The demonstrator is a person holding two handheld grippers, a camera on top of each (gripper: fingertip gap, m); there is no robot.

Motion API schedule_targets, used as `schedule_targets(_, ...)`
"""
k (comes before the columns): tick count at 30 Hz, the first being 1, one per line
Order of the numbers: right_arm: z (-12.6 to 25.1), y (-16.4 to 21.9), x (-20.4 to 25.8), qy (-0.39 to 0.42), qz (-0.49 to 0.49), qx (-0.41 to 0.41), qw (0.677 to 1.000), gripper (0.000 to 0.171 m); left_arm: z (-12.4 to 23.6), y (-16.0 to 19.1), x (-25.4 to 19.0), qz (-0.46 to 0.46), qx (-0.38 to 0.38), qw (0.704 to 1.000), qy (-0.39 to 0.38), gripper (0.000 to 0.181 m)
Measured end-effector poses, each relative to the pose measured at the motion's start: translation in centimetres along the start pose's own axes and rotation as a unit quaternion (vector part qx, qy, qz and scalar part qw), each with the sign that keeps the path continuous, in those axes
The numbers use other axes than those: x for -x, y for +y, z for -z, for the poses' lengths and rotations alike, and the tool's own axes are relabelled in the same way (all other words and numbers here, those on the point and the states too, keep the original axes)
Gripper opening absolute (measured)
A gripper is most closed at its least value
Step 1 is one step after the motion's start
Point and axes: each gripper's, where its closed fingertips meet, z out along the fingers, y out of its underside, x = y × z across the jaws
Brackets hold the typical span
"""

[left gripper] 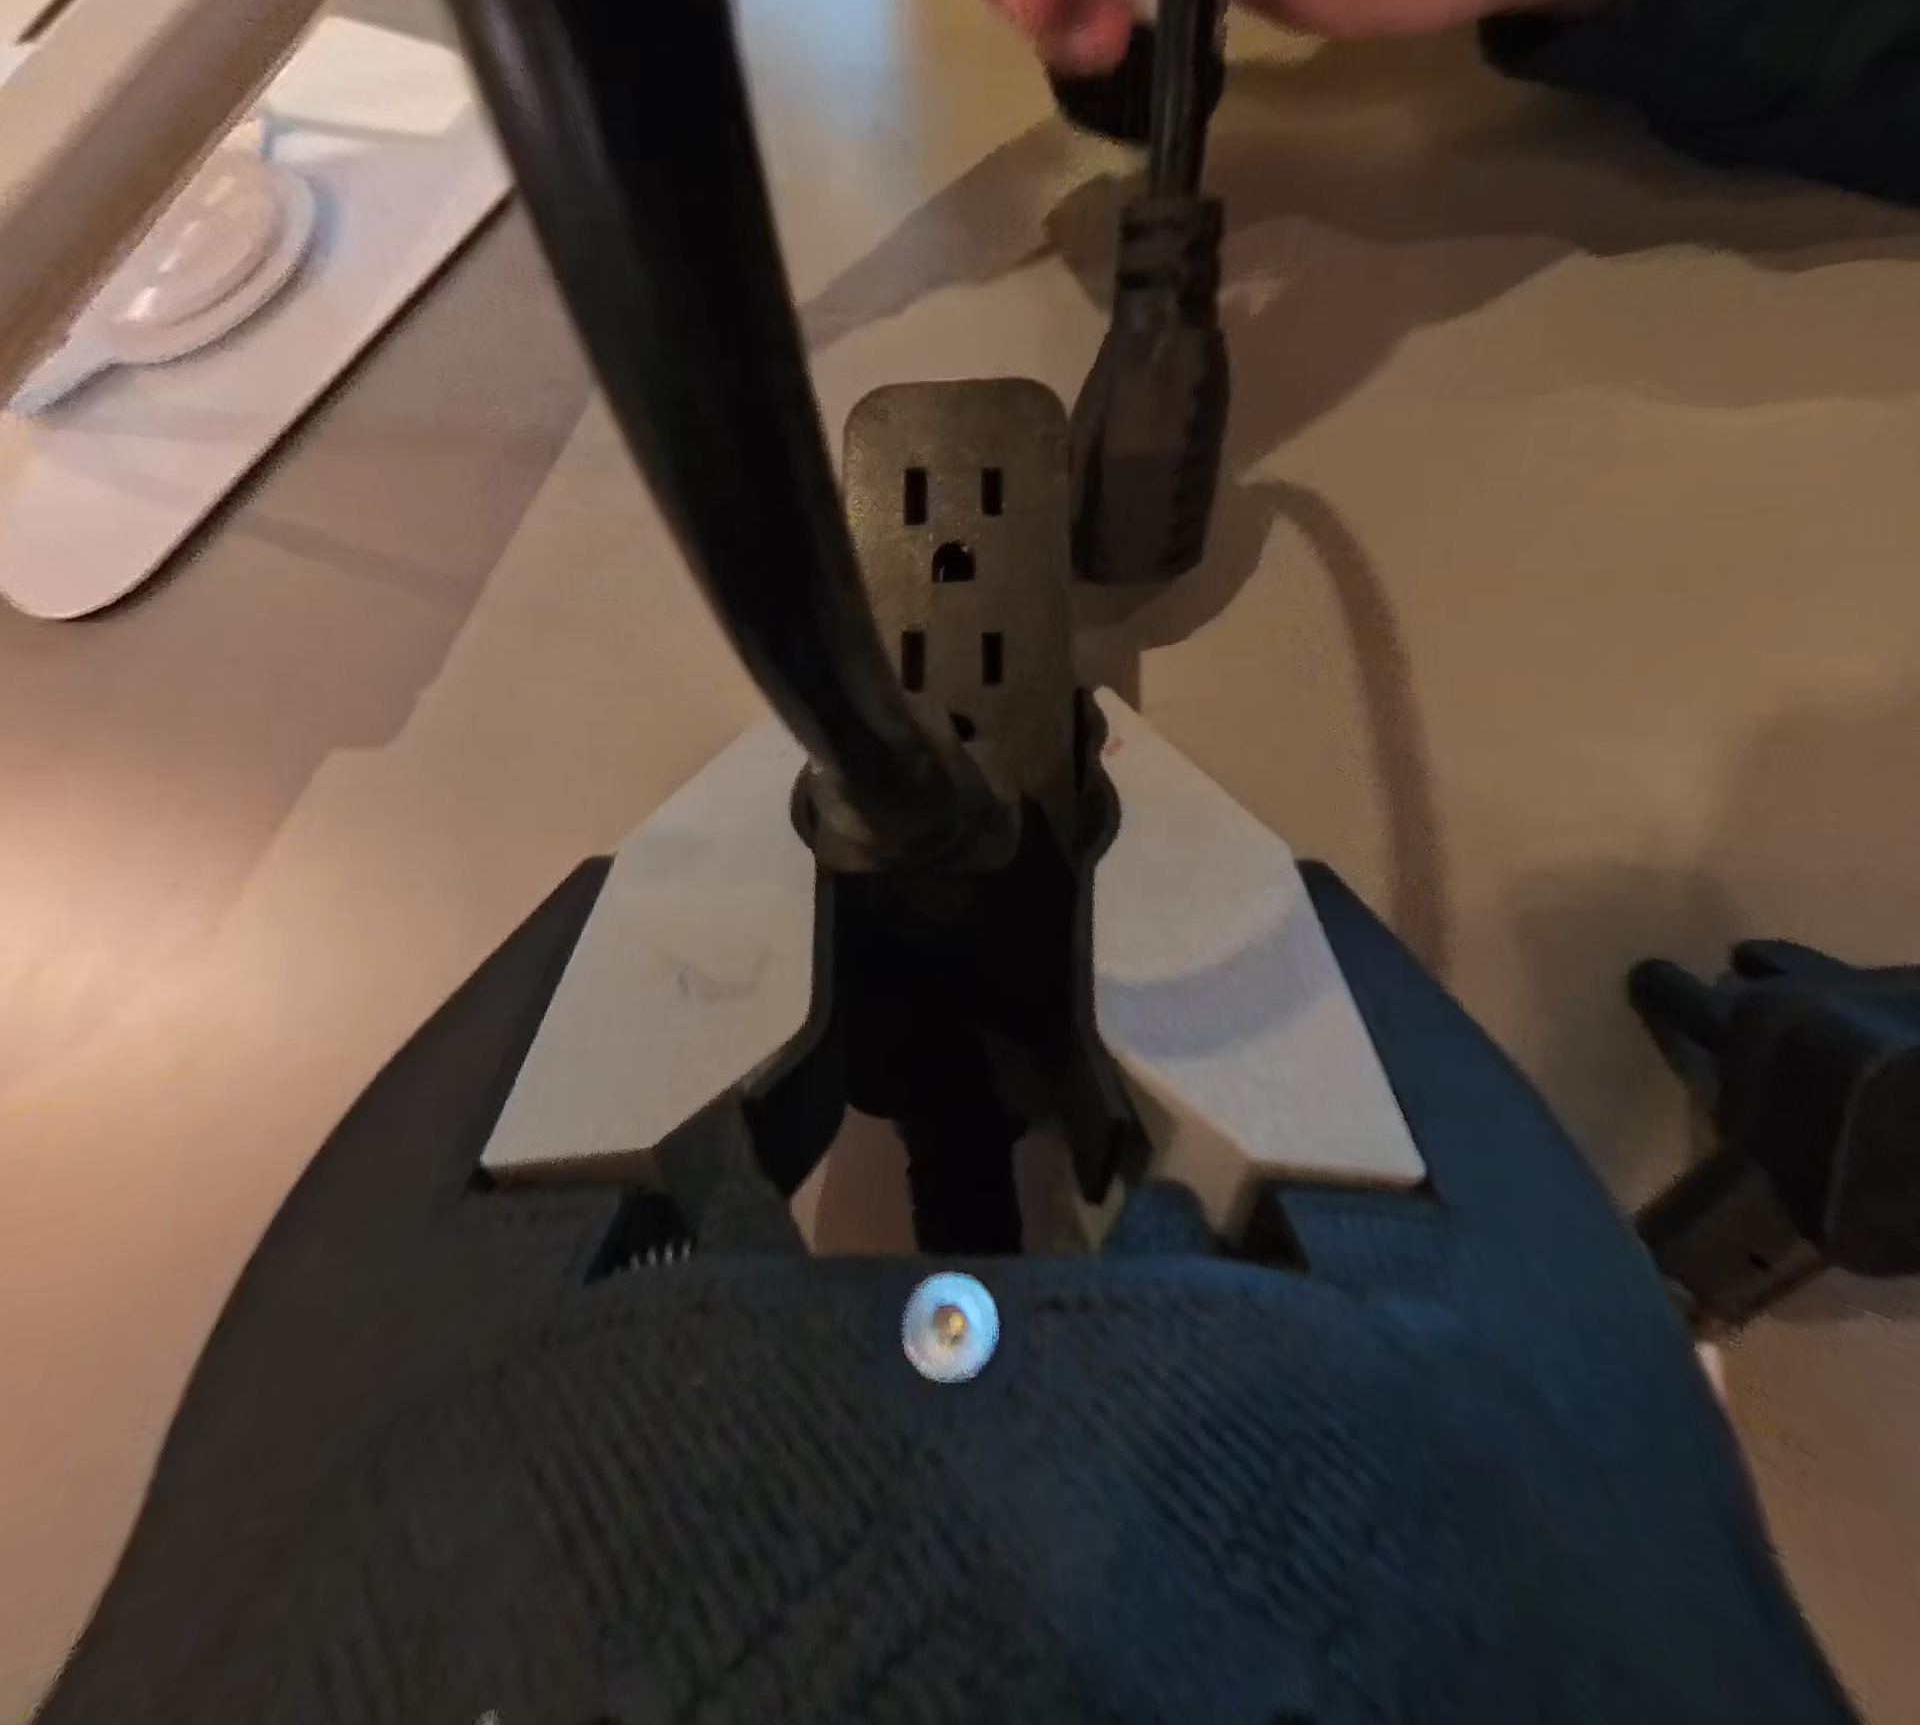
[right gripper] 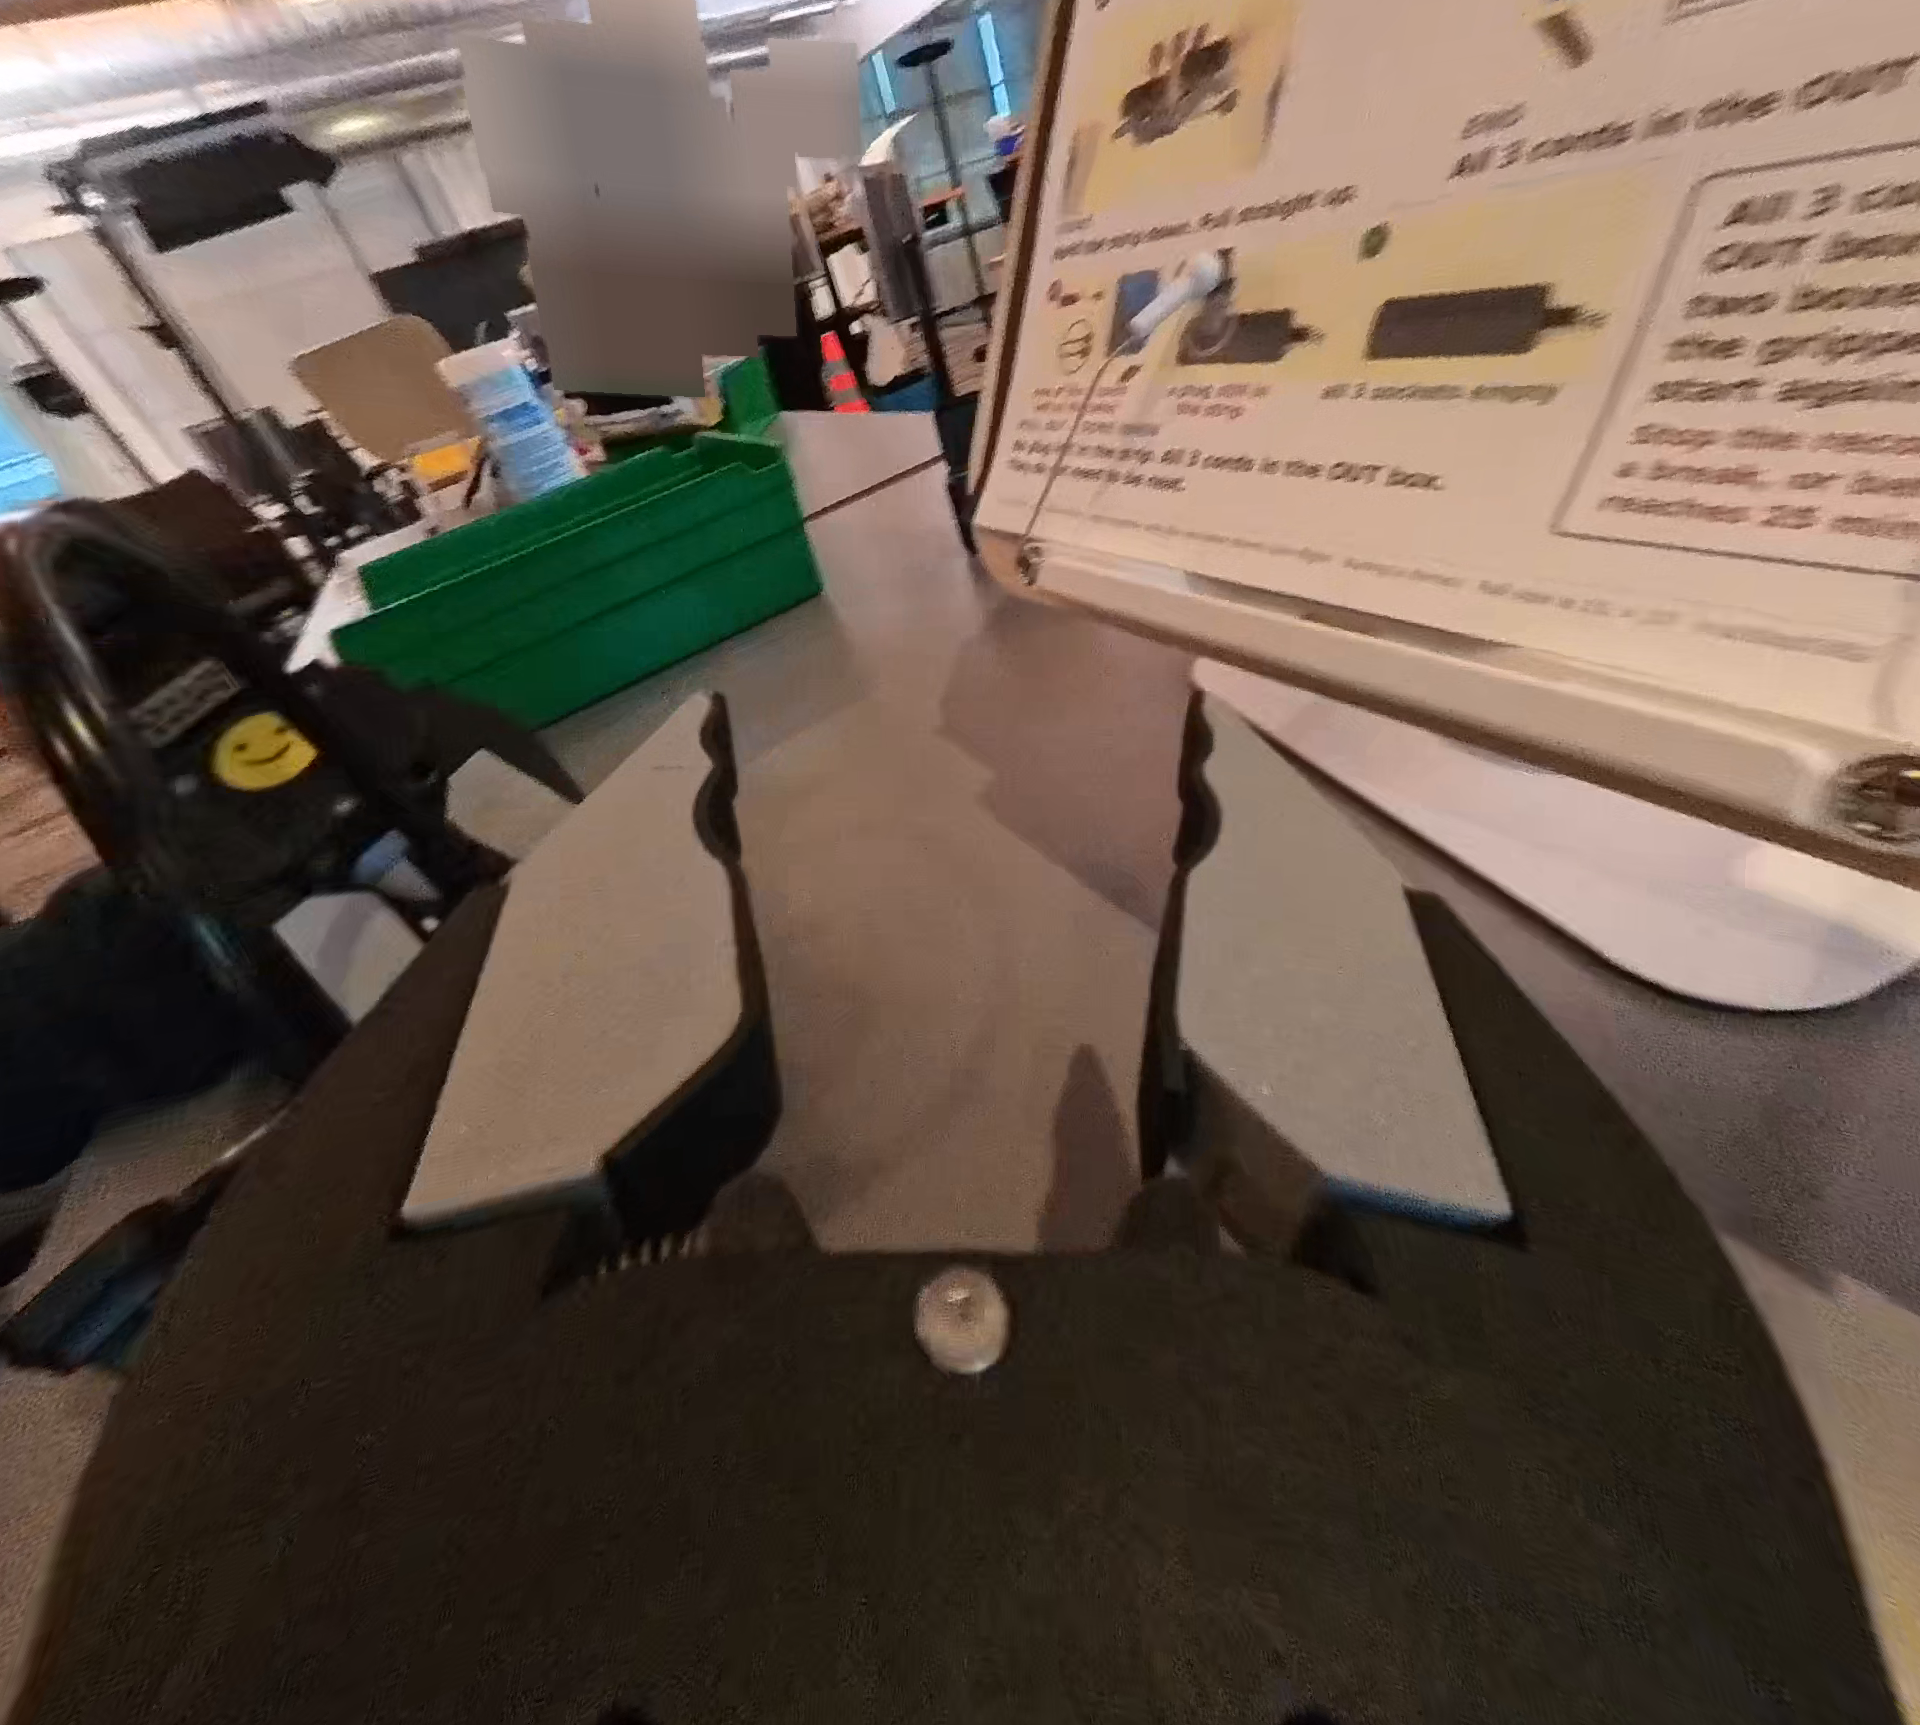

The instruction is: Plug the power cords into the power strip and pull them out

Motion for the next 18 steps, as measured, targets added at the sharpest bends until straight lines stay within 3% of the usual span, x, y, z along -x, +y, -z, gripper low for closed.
schedule_targets(5,-0.6,0.3,6.3,-0.157,0.016,0.018,0.987,0.071,1.0,-0.6,-2.2,0.026,-0.032,0.993,0.111,0.042)
schedule_targets(10,-0.3,1.8,12.6,-0.275,0.092,0.041,0.956,0.057,1.1,-0.1,-3.4,0.035,-0.014,0.987,0.156,0.042)
schedule_targets(14,-1.4,3.4,14.9,-0.293,0.129,0.067,0.945,0.058,1.0,0.1,-4.7,0.022,-0.003,0.982,0.186,0.042)
schedule_targets(18,-2.2,4.0,17.2,-0.327,0.154,0.072,0.930,0.048,0.4,0.2,-6.0,0.012,0.020,0.979,0.202,0.042)
